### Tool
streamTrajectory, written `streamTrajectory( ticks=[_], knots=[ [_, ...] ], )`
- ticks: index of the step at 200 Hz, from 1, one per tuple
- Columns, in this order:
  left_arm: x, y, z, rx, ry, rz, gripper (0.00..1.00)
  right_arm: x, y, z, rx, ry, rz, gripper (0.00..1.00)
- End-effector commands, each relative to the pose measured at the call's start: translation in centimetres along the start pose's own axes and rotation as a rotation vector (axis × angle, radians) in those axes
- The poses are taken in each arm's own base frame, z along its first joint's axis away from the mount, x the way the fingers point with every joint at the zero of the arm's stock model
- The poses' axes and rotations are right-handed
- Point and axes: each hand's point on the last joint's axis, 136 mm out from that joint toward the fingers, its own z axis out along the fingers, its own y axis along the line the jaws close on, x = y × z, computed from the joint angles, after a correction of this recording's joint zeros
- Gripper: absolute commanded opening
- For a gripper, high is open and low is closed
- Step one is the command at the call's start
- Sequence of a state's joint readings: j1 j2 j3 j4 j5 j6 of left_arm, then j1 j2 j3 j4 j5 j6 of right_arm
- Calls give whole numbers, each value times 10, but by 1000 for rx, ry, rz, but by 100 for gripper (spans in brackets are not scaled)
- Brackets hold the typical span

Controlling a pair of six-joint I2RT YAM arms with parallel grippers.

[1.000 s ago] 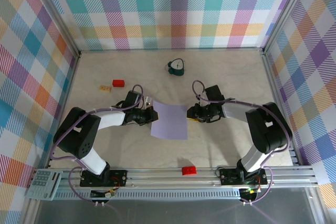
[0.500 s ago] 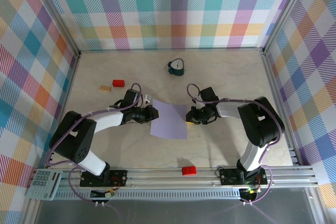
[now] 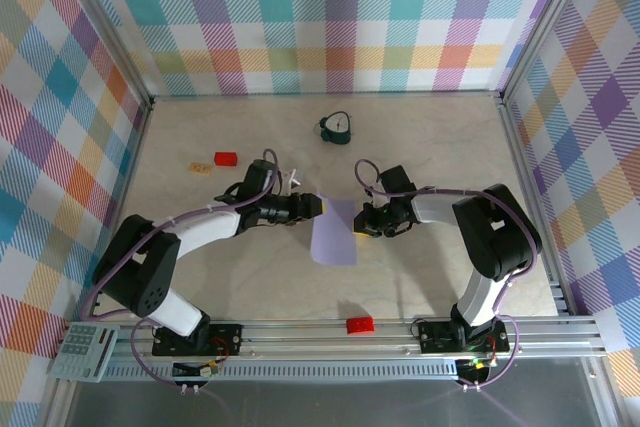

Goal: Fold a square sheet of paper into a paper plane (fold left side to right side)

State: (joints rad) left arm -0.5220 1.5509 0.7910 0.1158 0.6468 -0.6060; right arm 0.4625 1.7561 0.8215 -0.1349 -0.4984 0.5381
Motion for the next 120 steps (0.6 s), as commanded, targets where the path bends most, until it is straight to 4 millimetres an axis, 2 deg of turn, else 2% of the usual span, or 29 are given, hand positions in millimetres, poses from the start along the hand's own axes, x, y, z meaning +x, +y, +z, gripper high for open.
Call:
streamTrajectory(
  ticks=[1,31,57,103,120],
  knots=[
    [-4,-19,16,64,18,34,52,16,-28,11,108,48,39,4],
    [-1,-18,34,63,40,37,53,15,-23,11,82,40,32,4],
    [0,-10,43,36,41,29,48,15,-19,12,64,39,30,4],
    [5,6,48,-16,46,17,21,11,-12,10,41,21,19,4],
    [5,11,49,-40,42,17,15,8,-8,9,23,12,15,4]
  ],
)
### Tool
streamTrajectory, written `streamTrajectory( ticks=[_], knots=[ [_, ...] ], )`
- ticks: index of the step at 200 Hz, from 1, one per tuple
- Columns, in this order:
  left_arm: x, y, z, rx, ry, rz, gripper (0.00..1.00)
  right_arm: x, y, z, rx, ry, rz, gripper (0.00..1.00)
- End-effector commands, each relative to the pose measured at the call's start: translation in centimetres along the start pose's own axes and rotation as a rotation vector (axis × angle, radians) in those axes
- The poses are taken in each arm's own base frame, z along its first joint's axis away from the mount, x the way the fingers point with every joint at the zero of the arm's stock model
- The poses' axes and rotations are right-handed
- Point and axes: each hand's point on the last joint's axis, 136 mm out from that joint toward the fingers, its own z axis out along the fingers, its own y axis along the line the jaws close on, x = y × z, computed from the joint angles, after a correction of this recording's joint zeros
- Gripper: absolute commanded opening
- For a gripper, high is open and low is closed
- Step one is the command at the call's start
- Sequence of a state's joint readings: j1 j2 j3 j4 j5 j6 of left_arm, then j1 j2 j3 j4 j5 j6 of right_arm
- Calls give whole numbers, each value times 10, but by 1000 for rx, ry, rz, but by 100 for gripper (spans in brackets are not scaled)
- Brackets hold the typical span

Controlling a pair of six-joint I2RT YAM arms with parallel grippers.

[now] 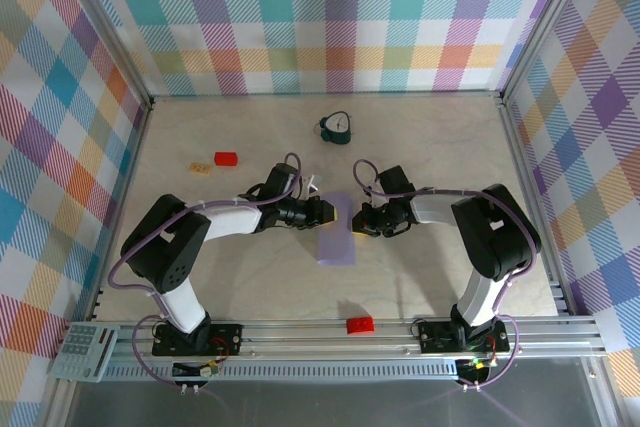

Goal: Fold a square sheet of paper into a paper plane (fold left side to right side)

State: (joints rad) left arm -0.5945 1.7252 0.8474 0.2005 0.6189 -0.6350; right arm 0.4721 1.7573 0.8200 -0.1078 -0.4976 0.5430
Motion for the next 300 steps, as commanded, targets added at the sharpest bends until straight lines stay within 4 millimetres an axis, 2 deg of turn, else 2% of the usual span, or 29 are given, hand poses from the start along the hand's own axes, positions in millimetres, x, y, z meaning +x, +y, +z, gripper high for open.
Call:
streamTrajectory(
  ticks=[1,18,52,92,134,155,184,210,257,300],
  knots=[
    [-4,1,3,-24,-16,25,14,11,-12,7,33,24,32,4],
    [-6,3,3,-38,-27,25,9,7,-7,6,15,14,29,5],
    [-5,5,3,-44,-23,24,7,0,6,-1,-20,-20,11,5],
    [-4,6,3,-46,-25,27,6,-14,25,-24,-57,-91,-22,10],
    [-5,6,2,-49,-28,29,6,-17,19,-50,-48,-131,-11,20],
    [-5,5,2,-48,-29,29,6,-15,26,-56,-88,-140,-22,27],
    [-5,5,2,-48,-29,31,6,-14,52,-57,-255,-136,-27,41],
    [-5,5,3,-47,-27,30,6,-12,62,-45,-307,-101,-21,49],
    [-4,5,2,-45,-23,29,6,-14,67,-24,-330,-61,-14,47],
    [-3,6,2,-49,-21,30,6,-14,66,-18,-322,-54,-11,30]
  ],
)
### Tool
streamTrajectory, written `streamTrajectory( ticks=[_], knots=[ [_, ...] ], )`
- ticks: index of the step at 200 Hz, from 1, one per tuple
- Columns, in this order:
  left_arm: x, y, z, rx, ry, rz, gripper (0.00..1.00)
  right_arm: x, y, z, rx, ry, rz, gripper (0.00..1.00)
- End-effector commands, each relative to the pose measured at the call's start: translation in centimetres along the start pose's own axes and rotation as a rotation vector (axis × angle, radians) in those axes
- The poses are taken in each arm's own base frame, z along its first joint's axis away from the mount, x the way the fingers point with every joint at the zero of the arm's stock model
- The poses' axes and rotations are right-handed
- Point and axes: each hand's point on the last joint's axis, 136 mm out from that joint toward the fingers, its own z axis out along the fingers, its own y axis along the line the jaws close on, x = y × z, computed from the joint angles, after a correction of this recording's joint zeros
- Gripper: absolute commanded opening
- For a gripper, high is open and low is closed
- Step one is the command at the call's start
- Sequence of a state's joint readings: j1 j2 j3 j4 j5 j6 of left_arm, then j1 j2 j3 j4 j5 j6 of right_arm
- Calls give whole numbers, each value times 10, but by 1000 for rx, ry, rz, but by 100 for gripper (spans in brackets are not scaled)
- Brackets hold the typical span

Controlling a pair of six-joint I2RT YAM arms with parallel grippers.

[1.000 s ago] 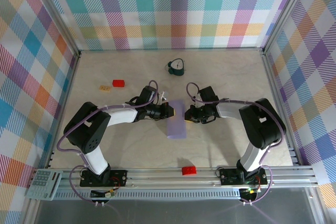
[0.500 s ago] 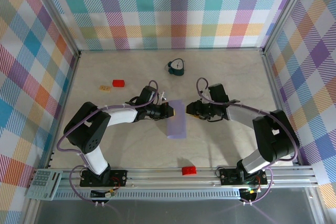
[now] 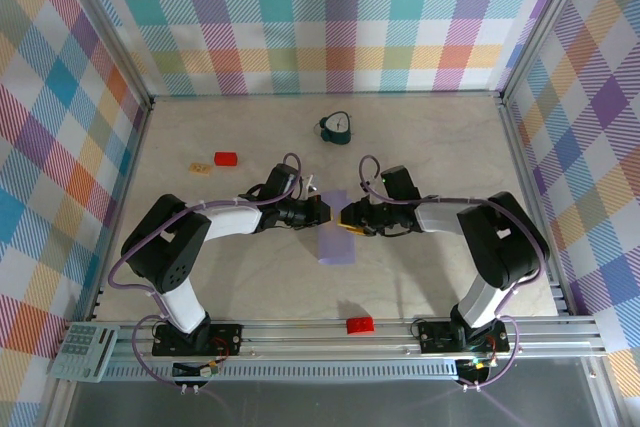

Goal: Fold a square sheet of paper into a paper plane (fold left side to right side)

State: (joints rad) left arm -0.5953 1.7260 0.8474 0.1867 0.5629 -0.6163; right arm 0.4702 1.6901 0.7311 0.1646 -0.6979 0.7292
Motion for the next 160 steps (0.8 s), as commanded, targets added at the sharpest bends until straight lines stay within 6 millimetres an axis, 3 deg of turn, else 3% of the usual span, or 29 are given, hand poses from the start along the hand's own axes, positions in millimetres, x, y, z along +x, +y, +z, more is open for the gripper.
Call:
streamTrajectory(
  ticks=[1,26,48,102,160],
  knots=[
    [1,-3,2,1,7,18,6,-11,16,2,-48,-10,-36,30],
    [0,-4,-1,-8,3,30,7,-10,10,4,-25,-7,-28,14],
    [-4,-7,-11,-42,-21,62,15,-8,1,4,15,-8,-12,5],
    [-6,10,-38,-205,-74,114,53,-8,-16,5,105,-9,2,5],
    [6,18,-18,-223,1,121,61,-8,-22,8,131,2,9,5]
  ],
)
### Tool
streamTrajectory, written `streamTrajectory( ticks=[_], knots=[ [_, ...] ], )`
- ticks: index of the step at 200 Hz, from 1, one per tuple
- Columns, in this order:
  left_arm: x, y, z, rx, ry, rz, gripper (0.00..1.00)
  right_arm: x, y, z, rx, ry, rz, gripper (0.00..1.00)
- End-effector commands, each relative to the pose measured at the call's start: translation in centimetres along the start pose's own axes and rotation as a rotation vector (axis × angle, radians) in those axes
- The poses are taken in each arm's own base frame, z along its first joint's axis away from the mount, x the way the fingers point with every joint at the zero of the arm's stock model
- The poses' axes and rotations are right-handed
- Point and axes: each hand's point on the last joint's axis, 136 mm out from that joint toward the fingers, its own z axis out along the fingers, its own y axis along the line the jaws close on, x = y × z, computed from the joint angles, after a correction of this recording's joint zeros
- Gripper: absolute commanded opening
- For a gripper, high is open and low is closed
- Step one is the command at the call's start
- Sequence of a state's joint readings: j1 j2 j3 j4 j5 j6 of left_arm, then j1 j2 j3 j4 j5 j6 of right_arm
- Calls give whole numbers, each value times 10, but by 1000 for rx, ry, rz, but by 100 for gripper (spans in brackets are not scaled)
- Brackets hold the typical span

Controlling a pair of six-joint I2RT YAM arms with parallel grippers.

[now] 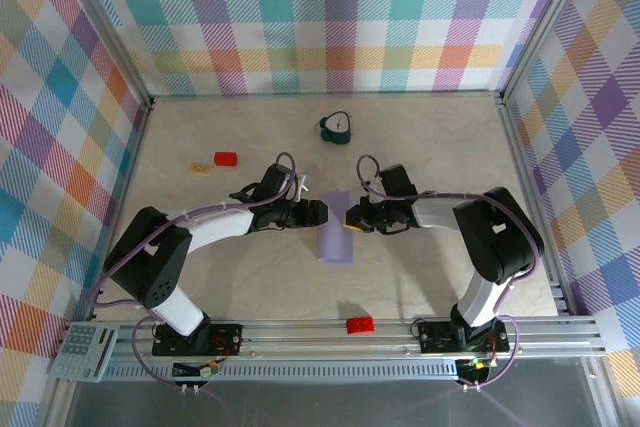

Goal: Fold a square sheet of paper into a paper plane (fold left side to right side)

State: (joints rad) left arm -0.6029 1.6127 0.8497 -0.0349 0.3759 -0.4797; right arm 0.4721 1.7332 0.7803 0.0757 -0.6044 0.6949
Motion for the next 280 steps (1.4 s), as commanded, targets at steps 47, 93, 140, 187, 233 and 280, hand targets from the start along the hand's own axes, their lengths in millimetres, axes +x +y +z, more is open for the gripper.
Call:
streamTrajectory(
  ticks=[47,93,140,187,233,280],
  knots=[
    [6,-3,25,-52,76,49,62,0,-2,6,27,20,-14,7],
    [14,15,38,-133,111,31,55,2,-5,6,40,26,-13,8],
    [25,28,47,-192,151,42,46,1,-1,-2,55,1,-32,21],
    [33,36,52,-222,178,51,45,-4,-11,-36,147,-92,-46,41],
    [38,39,60,-255,209,70,46,-2,-15,-59,199,-141,-60,46],
    [40,37,68,-295,230,112,49,-1,-14,-61,197,-148,-63,46]
  ],
)
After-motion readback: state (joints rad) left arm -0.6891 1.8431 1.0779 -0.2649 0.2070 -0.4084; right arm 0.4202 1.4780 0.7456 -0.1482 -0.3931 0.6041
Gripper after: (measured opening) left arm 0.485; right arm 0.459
